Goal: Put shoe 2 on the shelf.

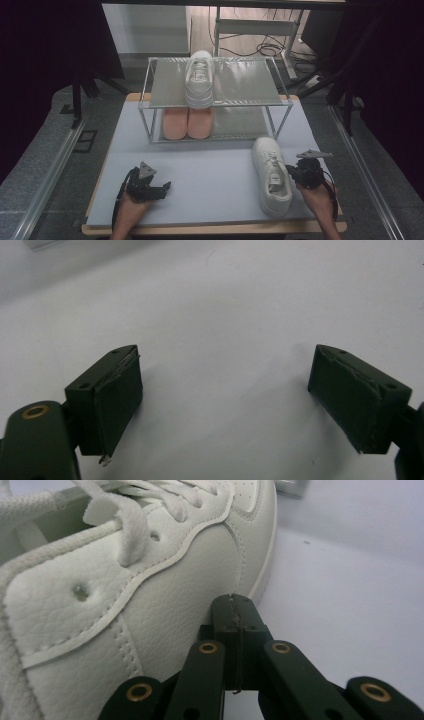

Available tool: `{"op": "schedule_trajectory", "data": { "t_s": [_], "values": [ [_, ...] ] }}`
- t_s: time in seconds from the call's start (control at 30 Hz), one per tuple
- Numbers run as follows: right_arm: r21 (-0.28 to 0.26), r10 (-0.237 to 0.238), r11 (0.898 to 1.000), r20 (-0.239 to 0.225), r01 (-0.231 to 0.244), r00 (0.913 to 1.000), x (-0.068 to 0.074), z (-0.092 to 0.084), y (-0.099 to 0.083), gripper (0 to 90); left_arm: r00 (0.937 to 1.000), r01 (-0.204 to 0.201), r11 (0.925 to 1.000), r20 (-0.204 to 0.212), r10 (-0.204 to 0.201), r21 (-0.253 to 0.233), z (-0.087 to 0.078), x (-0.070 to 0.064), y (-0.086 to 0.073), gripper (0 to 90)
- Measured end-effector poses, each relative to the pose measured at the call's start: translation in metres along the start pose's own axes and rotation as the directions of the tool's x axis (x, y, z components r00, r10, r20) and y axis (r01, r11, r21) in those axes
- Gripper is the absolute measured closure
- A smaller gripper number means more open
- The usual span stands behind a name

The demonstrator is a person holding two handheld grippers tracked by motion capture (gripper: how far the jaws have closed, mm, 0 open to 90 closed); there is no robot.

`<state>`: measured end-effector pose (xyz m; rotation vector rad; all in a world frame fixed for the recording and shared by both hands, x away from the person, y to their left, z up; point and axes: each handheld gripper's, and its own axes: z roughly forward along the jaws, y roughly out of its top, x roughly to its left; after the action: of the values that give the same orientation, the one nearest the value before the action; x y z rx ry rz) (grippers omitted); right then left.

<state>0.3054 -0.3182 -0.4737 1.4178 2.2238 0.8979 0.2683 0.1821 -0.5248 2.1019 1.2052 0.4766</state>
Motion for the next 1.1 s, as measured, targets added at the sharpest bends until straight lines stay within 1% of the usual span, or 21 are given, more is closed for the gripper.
{"op": "schedule_trajectory", "data": {
  "t_s": [0.1, 0.17, 0.2, 0.23, 0.3, 0.4, 0.5, 0.53, 0.57, 0.63, 0.67, 0.7, 0.83, 0.9, 0.93, 0.97, 1.0, 1.03, 1.07, 1.1],
  "values": [
    [-0.001, -0.021, 1.000, -0.019, 0.021, 0.9996, 0.010, 0.005, 0.004, 90.0, 1.0000, 0.000, 1.0000, 0.000, 0.000, 0.000, 0.000, 0.000, 0.000, 14.3],
    [0.001, -0.024, 1.000, -0.026, 0.024, 0.9994, 0.012, 0.006, 0.005, 90.0, 1.0000, -0.001, 1.0000, 0.000, 0.001, 0.000, 0.000, 0.000, 0.000, 14.3],
    [0.003, -0.040, 0.999, -0.041, 0.040, 0.9983, 0.019, 0.009, 0.009, 90.0, 1.0000, -0.001, 1.0000, 0.000, 0.001, 0.000, 0.000, 0.000, 0.000, 14.3],
    [0.005, -0.046, 0.999, -0.049, 0.046, 0.9977, 0.022, 0.011, 0.010, 90.0, 1.0000, 0.000, 1.0000, 0.000, 0.000, 0.000, 0.000, 0.000, 0.000, 14.4],
    [0.006, -0.050, 0.999, -0.057, 0.051, 0.9971, 0.025, 0.012, 0.012, 90.0, 1.0000, 0.000, 1.0000, 0.000, 0.000, 0.000, 0.000, 0.000, 0.000, 14.3],
    [0.013, -0.075, 0.997, -0.079, 0.076, 0.9941, 0.034, 0.018, 0.018, 90.0, 1.0000, -0.001, 1.0000, 0.000, 0.001, 0.000, 0.000, 0.000, 0.000, 14.3],
    [0.014, -0.105, 0.994, -0.105, 0.107, 0.9890, 0.045, 0.025, 0.024, 90.0, 1.0000, -0.001, 1.0000, 0.000, 0.001, 0.000, 0.000, 0.000, 0.000, 14.4],
    [0.018, -0.115, 0.993, -0.122, 0.118, 0.9859, 0.050, 0.028, 0.028, 90.0, 1.0000, -0.001, 1.0000, 0.000, 0.001, 0.000, 0.000, 0.000, 0.000, 14.4],
    [0.018, -0.115, 0.993, -0.122, 0.118, 0.9859, 0.050, 0.028, 0.028, 90.0, 1.0000, -0.001, 1.0000, 0.000, 0.001, 0.000, 0.000, 0.000, 0.000, 14.4],
    [0.021, -0.132, 0.991, -0.140, 0.136, 0.9813, 0.056, 0.033, 0.033, 90.0, 1.0000, -0.001, 1.0000, 0.000, 0.001, 0.000, 0.000, 0.000, 0.000, 14.4],
    [0.023, -0.146, 0.988, -0.156, 0.152, 0.9769, 0.061, 0.037, 0.037, 90.0, 1.0000, -0.001, 1.0000, -0.001, 0.001, 0.000, 0.000, 0.000, 0.000, 14.4],
    [0.023, -0.146, 0.988, -0.156, 0.152, 0.9769, 0.061, 0.037, 0.037, 90.0, 1.0000, -0.001, 1.0000, -0.001, 0.001, 0.000, 0.000, 0.000, 0.000, 14.4],
    [0.031, -0.172, 0.983, -0.197, 0.182, 0.9652, 0.071, 0.045, 0.046, 90.0, 1.0000, -0.001, 1.0000, 0.000, 0.001, 0.000, 0.000, 0.000, 0.000, 14.4],
    [0.034, -0.189, 0.979, -0.219, 0.201, 0.9573, 0.076, 0.049, 0.051, 90.0, 1.0000, -0.003, 1.0000, -0.001, 0.003, 0.001, 0.000, 0.000, 0.000, 14.4],
    [0.039, -0.196, 0.976, -0.247, 0.212, 0.9488, 0.080, 0.053, 0.055, 90.0, 1.0000, 0.000, 1.0000, 0.000, 0.000, -0.001, 0.000, 0.000, 0.000, 14.4],
    [0.041, -0.201, 0.975, -0.264, 0.220, 0.9432, 0.082, 0.056, 0.057, 90.0, 1.0000, 0.000, 1.0000, 0.000, 0.000, -0.001, 0.000, 0.000, 0.000, 14.4],
    [0.041, -0.201, 0.975, -0.264, 0.220, 0.9432, 0.082, 0.056, 0.057, 90.0, 1.0000, 0.000, 1.0000, 0.000, 0.000, -0.001, 0.000, 0.000, 0.000, 14.4],
    [0.044, -0.217, 0.970, -0.289, 0.239, 0.9325, 0.087, 0.060, 0.062, 90.0, 1.0000, 0.001, 1.0000, 0.000, -0.001, -0.001, 0.000, 0.000, 0.000, 14.4],
    [0.045, -0.221, 0.968, -0.297, 0.245, 0.9290, 0.089, 0.062, 0.063, 90.0, 1.0000, 0.002, 1.0000, 0.000, -0.002, -0.002, 0.000, 0.000, 0.000, 14.4],
    [0.048, -0.230, 0.965, -0.311, 0.257, 0.9219, 0.092, 0.064, 0.066, 90.0, 1.0000, 0.002, 1.0000, 0.001, -0.002, -0.002, 0.000, 0.000, 0.000, 14.4]
  ]
}}
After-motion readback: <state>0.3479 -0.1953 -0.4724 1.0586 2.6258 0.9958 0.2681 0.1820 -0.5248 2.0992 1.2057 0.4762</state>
